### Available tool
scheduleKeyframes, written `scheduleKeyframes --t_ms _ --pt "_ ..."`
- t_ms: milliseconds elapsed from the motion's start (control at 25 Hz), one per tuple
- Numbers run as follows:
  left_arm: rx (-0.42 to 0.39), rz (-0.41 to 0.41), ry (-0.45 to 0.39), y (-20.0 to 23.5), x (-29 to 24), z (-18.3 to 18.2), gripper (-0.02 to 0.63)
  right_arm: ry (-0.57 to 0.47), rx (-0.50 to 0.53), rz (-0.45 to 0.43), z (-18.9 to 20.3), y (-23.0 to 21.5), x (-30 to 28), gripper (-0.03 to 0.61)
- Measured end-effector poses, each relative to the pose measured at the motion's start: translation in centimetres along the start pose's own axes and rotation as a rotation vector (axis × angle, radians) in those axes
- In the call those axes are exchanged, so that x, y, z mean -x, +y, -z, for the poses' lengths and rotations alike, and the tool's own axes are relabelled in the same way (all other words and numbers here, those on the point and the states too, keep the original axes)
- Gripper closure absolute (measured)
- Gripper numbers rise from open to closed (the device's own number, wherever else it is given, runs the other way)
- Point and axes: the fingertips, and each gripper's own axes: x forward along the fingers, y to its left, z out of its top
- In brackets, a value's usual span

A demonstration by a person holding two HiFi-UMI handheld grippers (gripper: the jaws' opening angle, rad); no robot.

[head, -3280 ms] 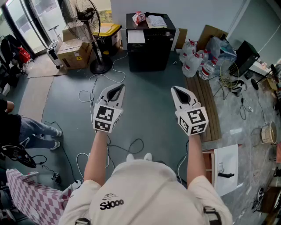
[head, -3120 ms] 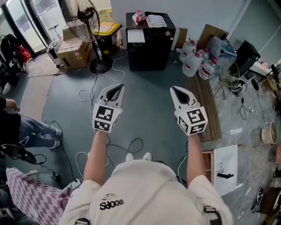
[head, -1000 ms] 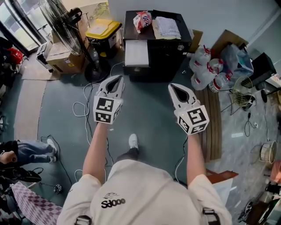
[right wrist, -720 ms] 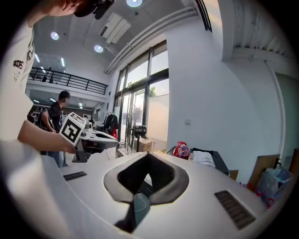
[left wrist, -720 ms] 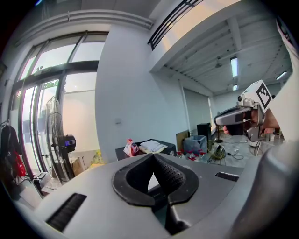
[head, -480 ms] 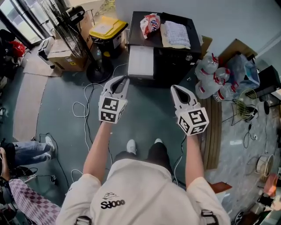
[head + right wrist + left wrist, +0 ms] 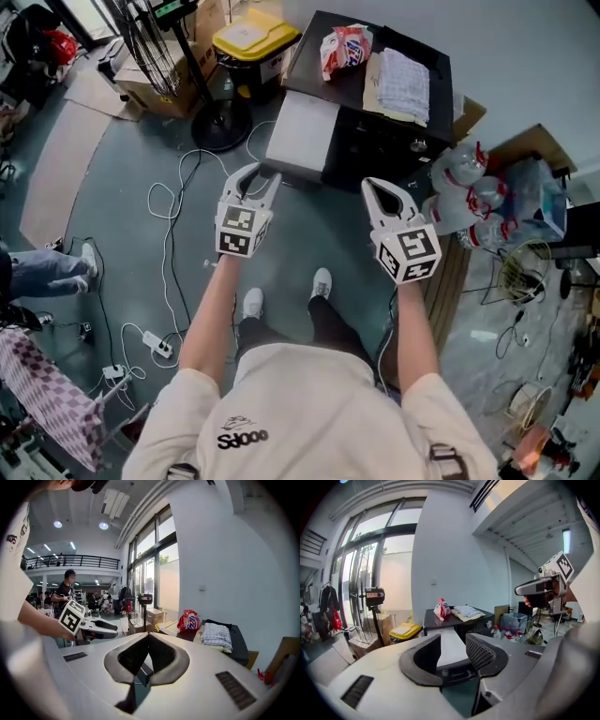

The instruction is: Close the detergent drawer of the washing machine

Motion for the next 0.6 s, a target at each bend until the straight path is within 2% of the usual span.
scheduleKeyframes --t_ms 240,600 --pt "0.040 -0.028 0.082 -0.6 -4.5 5.1 0.420 0.044 0.002 -0.066 3.5 -3.1 -3.2 0.572" --pt "0.120 -0.054 0.224 -1.4 -8.9 13.2 0.382 0.082 -0.003 -0.155 6.7 -4.3 -5.4 0.572"
